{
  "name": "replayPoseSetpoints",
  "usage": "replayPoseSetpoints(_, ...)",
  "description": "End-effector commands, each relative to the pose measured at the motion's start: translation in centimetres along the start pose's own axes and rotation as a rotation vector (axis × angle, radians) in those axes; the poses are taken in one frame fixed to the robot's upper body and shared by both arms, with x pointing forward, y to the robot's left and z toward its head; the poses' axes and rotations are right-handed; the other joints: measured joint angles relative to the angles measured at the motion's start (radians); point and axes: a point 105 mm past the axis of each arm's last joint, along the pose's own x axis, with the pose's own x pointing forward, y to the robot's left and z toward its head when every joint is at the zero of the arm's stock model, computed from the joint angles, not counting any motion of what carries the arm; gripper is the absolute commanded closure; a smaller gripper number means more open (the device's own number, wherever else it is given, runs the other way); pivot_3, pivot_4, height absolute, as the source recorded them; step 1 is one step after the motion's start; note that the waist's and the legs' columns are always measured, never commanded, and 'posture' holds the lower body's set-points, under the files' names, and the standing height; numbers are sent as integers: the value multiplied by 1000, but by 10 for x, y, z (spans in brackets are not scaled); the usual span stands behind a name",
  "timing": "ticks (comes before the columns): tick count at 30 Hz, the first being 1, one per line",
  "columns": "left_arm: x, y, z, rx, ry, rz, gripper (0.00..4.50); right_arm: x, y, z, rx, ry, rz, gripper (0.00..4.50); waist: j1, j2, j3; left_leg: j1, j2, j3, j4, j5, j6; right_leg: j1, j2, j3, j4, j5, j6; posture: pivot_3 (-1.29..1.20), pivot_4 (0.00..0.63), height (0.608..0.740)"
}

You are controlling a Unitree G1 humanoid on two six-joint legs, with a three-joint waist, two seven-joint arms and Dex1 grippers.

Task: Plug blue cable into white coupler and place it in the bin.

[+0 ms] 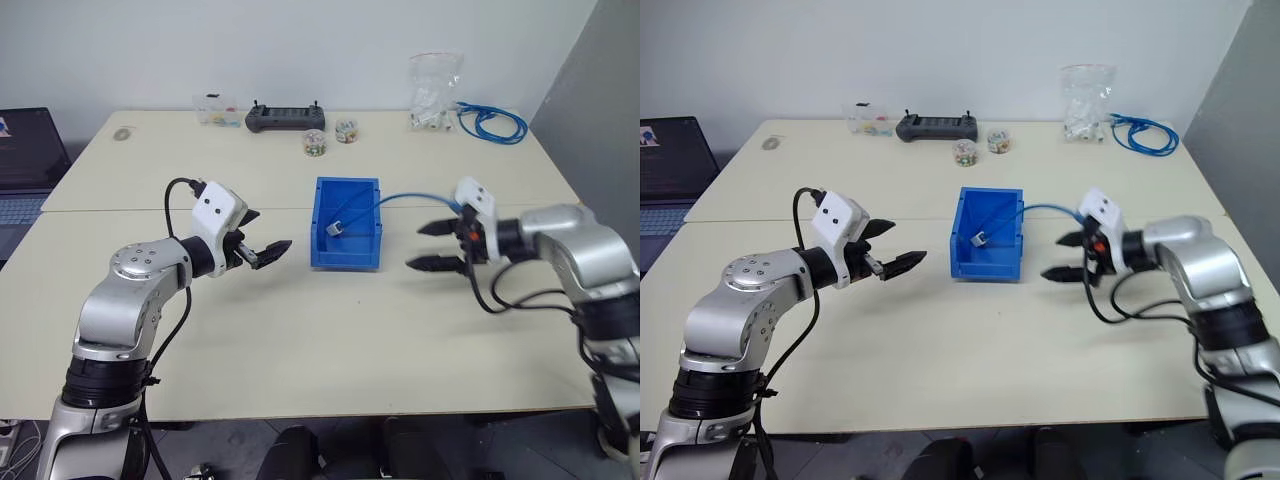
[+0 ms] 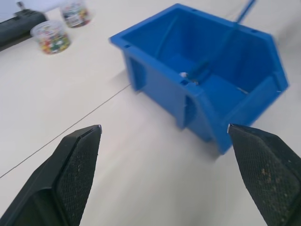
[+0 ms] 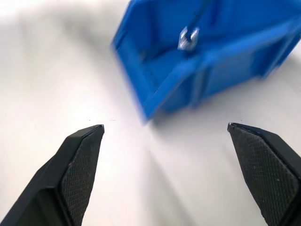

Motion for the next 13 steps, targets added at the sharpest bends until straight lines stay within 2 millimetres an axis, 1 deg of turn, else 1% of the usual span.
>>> replayPoseSetpoints(1, -7, 5, 13, 11, -39, 38, 0, -28, 19, -2, -41, -38, 11, 17, 2, 0, 0, 0, 0, 0, 0, 0, 0, 0, 0, 0, 0, 0, 0, 0, 150, 740)
replayPoseSetpoints(4, -8, 5, 10, 8, -18, 32, 0, -39, 29, -2, -16, -90, -3, 17, -1, -1, 0, 1, 0, 1, 1, 0, 0, 1, 0, 1, 0, 1, 1, 0, 150, 740)
replayPoseSetpoints(8, -8, 3, 10, -9, -21, 9, 0, -53, 23, 13, -16, -191, -97, 17, -6, -1, 0, 3, 1, 2, 1, 1, 1, 2, 1, 1, 0, 2, 0, 0, 150, 740)
replayPoseSetpoints(10, -8, 1, 11, -17, -25, -9, 0, -52, 22, 20, -15, -226, -114, 17, -5, -1, 1, 4, 1, 1, 1, 1, 2, 4, 2, 1, 0, 3, 0, 0, 150, 740)
replayPoseSetpoints(13, -7, -1, 13, -31, -50, -43, 0, -47, 22, 26, -29, -248, -112, 17, -5, -2, 1, 13, 1, 1, 0, 1, 2, 12, 3, 1, -2, 2, 2, 0, 150, 740)
